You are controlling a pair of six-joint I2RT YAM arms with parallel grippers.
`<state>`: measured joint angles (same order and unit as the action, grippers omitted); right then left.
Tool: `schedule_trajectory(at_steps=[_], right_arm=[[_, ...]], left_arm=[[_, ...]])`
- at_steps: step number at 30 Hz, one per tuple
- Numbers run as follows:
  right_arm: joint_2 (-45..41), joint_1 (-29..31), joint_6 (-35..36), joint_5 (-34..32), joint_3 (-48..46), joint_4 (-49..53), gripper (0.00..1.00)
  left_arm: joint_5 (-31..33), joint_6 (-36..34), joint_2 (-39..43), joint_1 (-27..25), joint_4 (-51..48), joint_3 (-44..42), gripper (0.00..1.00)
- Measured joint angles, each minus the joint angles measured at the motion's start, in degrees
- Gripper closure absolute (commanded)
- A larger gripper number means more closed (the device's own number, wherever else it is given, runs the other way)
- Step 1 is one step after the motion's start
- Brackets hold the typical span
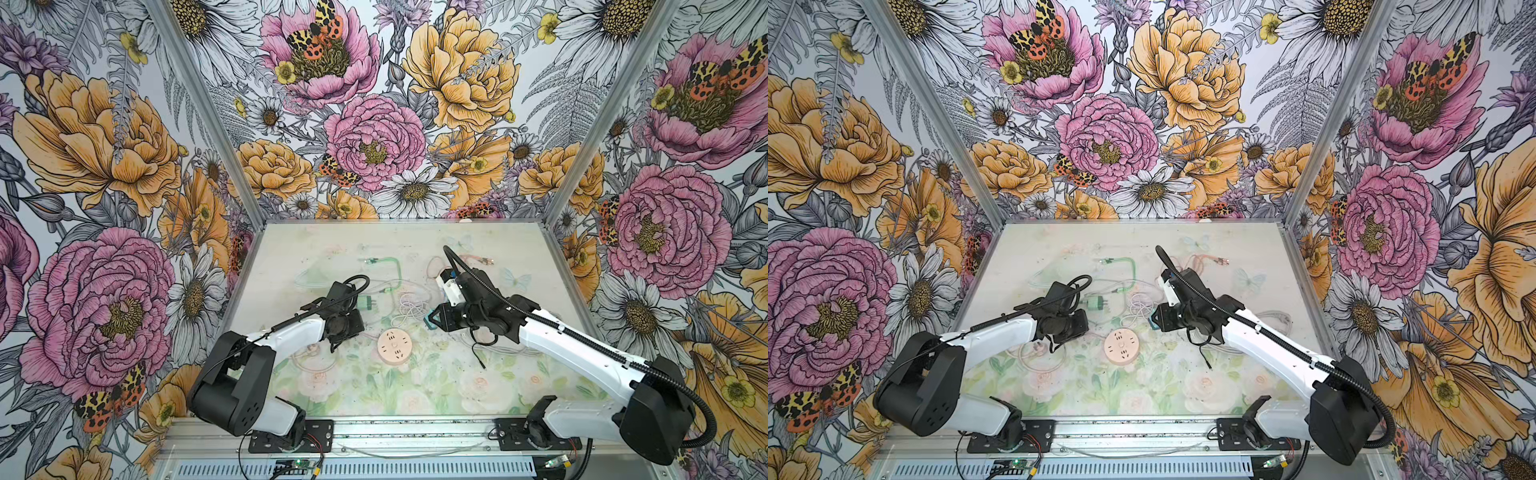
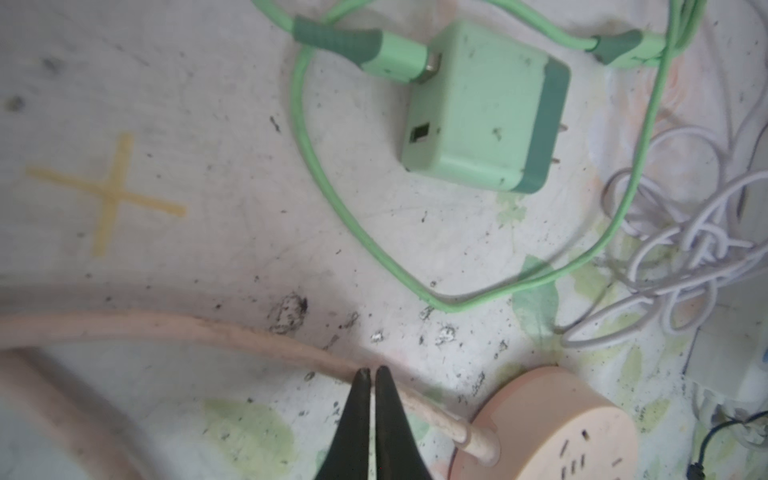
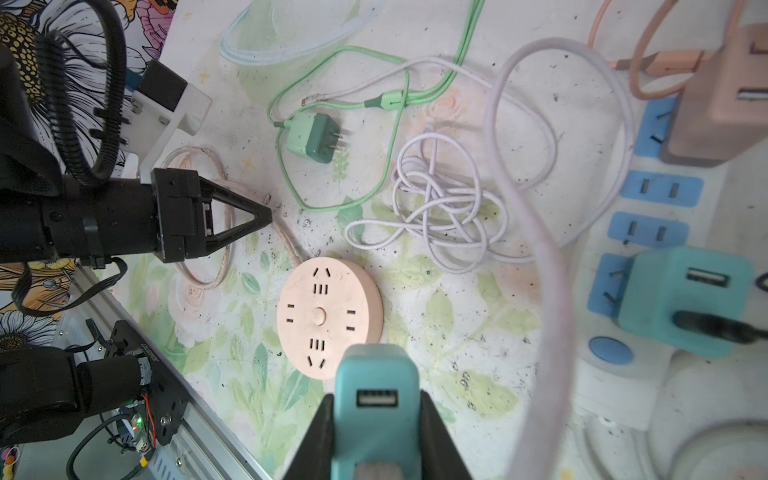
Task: Insert the plug
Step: 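Carry the teal charger with the right gripper over the round pink socket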
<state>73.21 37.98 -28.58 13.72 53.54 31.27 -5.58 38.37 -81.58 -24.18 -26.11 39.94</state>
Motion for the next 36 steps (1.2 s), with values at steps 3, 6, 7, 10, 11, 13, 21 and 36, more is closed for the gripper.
schedule_trajectory(at_steps=[3,6,7,10,11,13,21,36], right_arm=[[0.24,0.39,0.22,0.00,0.00,0.00,1.00],[0.79,1.16,0.63,-0.02,0.11,0.00,1.00],[0.81,1.53,0.66,-0.07,0.11,0.02,1.00],[0.81,3.06,0.90,-0.72,0.37,-0.02,1.00],[0.81,3.56,0.92,-0.92,0.48,0.00,1.00],[0.81,4.92,1.40,-1.31,0.76,-0.02,1.00],[6.99,10.88,4.72,-1.88,4.59,-0.17,1.00],[6.73,13.53,32.81,4.55,0.02,-6.71,1.00]], left_arm=[[-0.02,0.00,1.77,0.09,-1.97,-0.39,0.91],[-0.02,0.02,3.06,0.11,-3.19,-1.57,0.91],[-0.02,0.02,3.32,0.11,-3.54,-1.99,0.91],[-0.28,0.09,4.46,0.11,-4.79,-2.58,0.90],[-0.46,0.11,5.09,0.11,-5.05,-2.58,0.89],[-0.87,0.17,7.17,0.11,-5.44,-2.54,0.89],[-0.83,-1.44,12.98,0.11,-11.37,4.22,0.87],[1.38,-5.97,15.91,3.13,-16.13,7.04,0.87]])
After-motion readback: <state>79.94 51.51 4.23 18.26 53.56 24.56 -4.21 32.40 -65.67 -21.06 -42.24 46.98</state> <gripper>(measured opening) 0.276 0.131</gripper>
